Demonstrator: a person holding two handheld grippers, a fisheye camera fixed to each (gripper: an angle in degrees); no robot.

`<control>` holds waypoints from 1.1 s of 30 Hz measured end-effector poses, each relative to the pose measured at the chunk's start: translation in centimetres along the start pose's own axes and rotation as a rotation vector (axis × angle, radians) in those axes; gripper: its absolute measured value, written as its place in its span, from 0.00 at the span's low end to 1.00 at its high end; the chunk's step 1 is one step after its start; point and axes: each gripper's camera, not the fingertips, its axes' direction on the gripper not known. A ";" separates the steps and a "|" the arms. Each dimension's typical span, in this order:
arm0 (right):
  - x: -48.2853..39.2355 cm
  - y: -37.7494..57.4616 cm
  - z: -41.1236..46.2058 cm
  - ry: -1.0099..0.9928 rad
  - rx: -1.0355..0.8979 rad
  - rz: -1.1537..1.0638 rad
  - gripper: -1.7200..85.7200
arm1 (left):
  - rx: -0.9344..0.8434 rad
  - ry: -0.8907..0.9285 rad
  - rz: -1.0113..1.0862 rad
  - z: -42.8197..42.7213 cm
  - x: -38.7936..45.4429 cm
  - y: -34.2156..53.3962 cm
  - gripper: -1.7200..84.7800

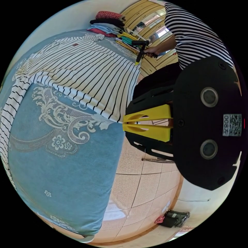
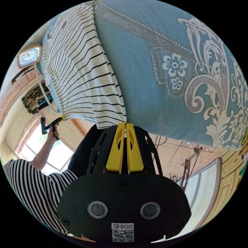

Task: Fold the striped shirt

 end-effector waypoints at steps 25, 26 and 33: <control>5.9 6.6 -2.5 -0.086 0.050 0.149 0.04 | -0.044 -0.108 -0.093 15.0 -0.5 -17.5 0.02; 5.9 7.3 -3.2 -0.069 0.075 0.163 0.04 | -0.010 -0.097 -0.077 15.0 0.1 -19.0 0.02; 5.2 8.1 -9.9 -0.095 0.386 0.103 0.05 | 0.135 0.068 0.336 17.6 11.4 -31.9 0.03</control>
